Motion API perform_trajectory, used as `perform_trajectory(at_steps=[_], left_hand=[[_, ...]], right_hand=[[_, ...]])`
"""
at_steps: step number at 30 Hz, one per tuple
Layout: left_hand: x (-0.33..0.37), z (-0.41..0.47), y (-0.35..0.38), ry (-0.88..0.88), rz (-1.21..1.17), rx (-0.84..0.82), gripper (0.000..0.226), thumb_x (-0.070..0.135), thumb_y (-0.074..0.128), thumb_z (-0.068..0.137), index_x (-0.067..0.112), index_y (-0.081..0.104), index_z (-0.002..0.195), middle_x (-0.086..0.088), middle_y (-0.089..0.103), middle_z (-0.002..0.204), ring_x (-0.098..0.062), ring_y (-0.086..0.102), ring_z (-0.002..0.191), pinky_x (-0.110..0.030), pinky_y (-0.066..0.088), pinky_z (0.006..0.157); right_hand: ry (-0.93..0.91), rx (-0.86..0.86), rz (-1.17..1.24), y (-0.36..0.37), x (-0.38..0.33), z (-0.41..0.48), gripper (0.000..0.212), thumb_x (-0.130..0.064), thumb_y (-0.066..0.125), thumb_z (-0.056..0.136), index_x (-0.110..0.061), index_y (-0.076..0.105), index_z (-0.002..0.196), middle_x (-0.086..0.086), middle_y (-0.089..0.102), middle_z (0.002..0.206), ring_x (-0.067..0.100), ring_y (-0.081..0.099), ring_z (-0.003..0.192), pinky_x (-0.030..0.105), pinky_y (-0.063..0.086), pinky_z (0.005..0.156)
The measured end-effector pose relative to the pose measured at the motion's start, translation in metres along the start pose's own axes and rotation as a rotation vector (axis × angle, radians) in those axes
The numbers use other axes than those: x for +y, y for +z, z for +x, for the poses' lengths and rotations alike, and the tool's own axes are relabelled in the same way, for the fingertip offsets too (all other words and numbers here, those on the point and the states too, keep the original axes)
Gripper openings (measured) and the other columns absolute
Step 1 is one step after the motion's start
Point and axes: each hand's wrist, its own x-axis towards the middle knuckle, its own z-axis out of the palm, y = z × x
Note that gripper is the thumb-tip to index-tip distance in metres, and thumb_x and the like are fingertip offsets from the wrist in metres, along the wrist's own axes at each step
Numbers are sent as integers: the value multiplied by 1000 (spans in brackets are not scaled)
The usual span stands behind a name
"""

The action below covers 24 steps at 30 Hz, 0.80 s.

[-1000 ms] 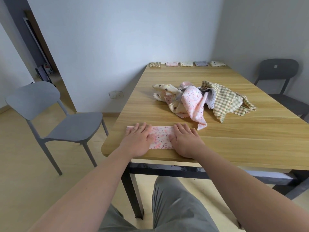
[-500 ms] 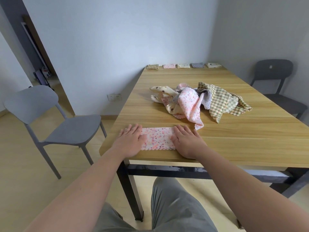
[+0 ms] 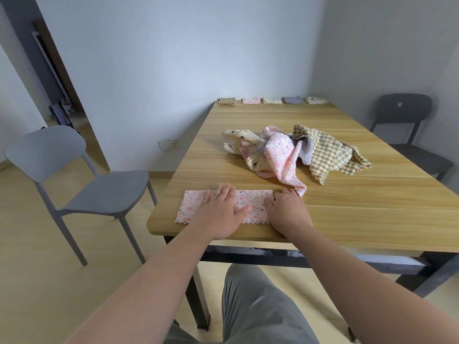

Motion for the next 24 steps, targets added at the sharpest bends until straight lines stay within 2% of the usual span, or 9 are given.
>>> perform_trajectory(at_steps=[3,6,8,12,15,18,20,24], left_hand=[[2,0,4,-22,39,-32,94,79,4,92,16,-9,161,-3,-16,168,-19,-18,154,-48,-7,126],[2,0,2,-18,58,-55,104,85,5,85,16,-10,161,-4,-16,169,-20,-16,155,-49,-5,126],[3,1,0,-19,57,-61,108,88,9,83,16,-11,161,-3,-16,169,-20,-16,155,-49,-6,126],[5,-1,-2,-7,16,-79,118,92,26,80,15,-12,161,-4,-13,170,-21,-14,156,-49,-7,126],[7,0,-2,-7,3,-93,128,97,28,73,15,-14,160,-4,-14,169,-21,-15,156,-49,-8,126],[15,0,1,13,-3,-103,133,101,25,67,16,-16,160,-3,-15,169,-20,-18,155,-49,-9,126],[23,1,2,26,-1,-114,132,101,23,67,16,-18,159,-2,-17,169,-19,-20,154,-49,-9,125],[44,2,5,52,-18,-121,128,98,23,72,14,-22,157,-3,-22,167,-18,-24,153,-49,-10,125]], right_hand=[[-11,78,48,-3,-4,0,31,-37,46,103,-15,69,101,4,66,111,28,54,120,43,42,105],[8,104,128,-7,-11,3,22,-31,55,99,-16,68,108,2,67,106,24,61,103,40,50,92],[41,82,255,-14,-18,5,23,-27,53,100,-14,63,116,3,68,105,24,63,97,39,54,84],[16,65,440,-29,-31,7,23,-23,46,105,-11,51,124,5,65,100,19,57,81,29,44,67],[-59,114,526,-41,-40,8,26,-23,50,104,-13,46,128,0,60,86,11,56,67,25,36,52],[-142,145,517,-51,-46,6,23,-19,55,102,-15,43,121,0,58,73,12,54,61,28,31,49],[-190,158,496,-56,-48,3,21,-17,57,100,-18,41,114,2,57,69,16,55,62,31,33,51],[-264,181,459,-61,-51,-1,22,-14,58,100,-16,41,115,0,53,65,19,53,58,32,32,52]])
